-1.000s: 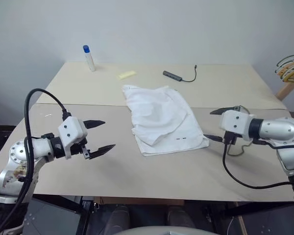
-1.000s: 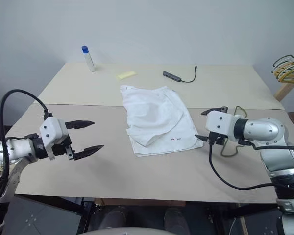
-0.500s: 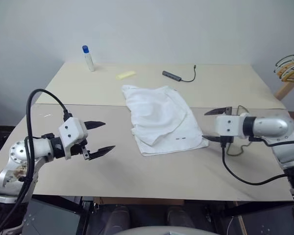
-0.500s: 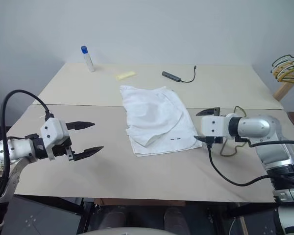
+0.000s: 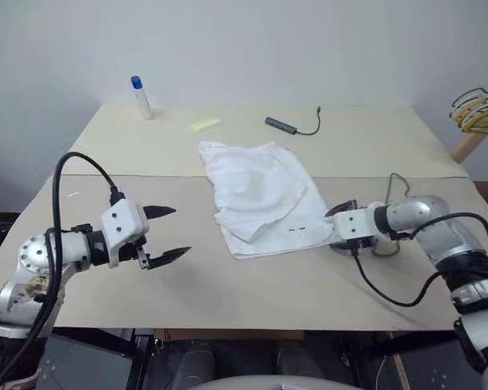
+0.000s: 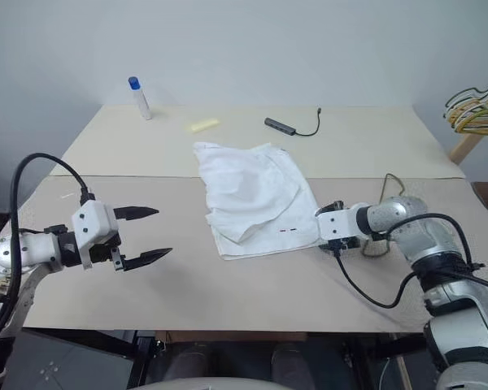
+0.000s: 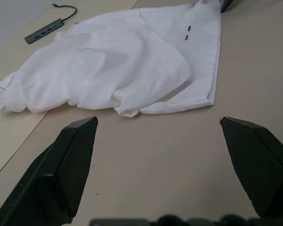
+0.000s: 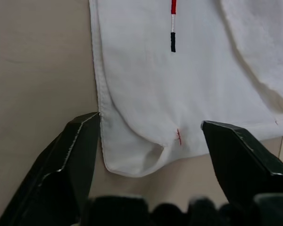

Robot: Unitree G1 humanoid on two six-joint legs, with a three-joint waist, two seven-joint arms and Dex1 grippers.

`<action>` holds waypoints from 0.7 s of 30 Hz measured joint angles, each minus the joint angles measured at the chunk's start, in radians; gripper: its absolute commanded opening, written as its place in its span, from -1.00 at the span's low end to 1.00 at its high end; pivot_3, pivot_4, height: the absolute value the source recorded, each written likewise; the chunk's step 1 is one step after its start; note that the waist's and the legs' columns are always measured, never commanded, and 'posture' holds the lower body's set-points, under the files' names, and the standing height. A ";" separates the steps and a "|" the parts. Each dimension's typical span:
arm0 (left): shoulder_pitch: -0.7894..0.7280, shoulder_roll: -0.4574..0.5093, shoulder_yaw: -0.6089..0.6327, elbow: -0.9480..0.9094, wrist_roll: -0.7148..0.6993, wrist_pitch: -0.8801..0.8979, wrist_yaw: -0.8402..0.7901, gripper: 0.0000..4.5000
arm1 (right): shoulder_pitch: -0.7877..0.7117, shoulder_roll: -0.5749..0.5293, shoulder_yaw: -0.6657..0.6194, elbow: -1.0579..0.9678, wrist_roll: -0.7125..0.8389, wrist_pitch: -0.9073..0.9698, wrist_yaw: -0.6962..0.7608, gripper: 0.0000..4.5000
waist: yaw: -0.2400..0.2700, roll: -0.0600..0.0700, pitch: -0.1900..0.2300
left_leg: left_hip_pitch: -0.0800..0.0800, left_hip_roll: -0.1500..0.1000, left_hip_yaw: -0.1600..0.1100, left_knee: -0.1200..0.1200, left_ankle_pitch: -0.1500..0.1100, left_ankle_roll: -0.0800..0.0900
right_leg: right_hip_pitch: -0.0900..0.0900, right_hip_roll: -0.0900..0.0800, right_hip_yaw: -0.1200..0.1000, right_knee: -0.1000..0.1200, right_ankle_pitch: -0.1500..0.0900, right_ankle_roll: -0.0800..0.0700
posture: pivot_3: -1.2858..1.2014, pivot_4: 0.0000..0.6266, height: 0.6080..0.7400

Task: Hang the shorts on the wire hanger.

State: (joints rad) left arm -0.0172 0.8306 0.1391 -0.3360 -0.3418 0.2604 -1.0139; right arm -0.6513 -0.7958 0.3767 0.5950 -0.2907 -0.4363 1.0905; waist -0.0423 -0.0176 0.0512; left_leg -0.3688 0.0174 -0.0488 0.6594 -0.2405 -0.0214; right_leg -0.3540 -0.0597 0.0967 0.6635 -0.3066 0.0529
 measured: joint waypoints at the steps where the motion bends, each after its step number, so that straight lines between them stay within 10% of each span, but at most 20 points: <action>1: 0.001 0.000 0.000 -0.003 0.000 0.000 0.001 1.00 | -0.014 0.014 0.002 0.028 -0.004 -0.005 -0.002 0.17 | -0.002 0.000 0.000 | 0.000 0.000 0.000 0.000 0.000 0.000 | 0.000 0.000 0.000 0.000 0.000 0.000 | 0.07 -1.00 1.00; 9: 0.024 0.000 0.000 -0.009 0.009 -0.001 0.017 1.00 | -0.051 0.057 0.009 0.118 -0.030 -0.014 0.004 -0.99 | 0.001 0.000 0.000 | 0.000 0.000 -0.001 0.000 0.000 0.000 | 0.000 0.000 0.000 0.000 0.000 0.000 | 0.08 -1.00 1.00; 21: 0.014 -0.003 -0.004 -0.007 0.031 -0.018 0.034 1.00 | 0.018 0.260 -0.014 -0.398 0.151 0.589 0.124 -0.99 | 0.003 0.000 0.000 | 0.000 0.000 -0.002 0.000 0.000 0.000 | -0.001 0.001 -0.001 0.002 0.000 0.000 | 0.07 -1.00 1.00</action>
State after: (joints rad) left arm -0.0036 0.8278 0.1353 -0.3426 -0.3111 0.2425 -0.9797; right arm -0.6331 -0.5363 0.3631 0.1972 -0.1393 0.1527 1.2148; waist -0.0390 -0.0174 0.0512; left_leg -0.3691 0.0178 -0.0508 0.6591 -0.2406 -0.0214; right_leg -0.3551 -0.0590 0.0960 0.6651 -0.3064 0.0527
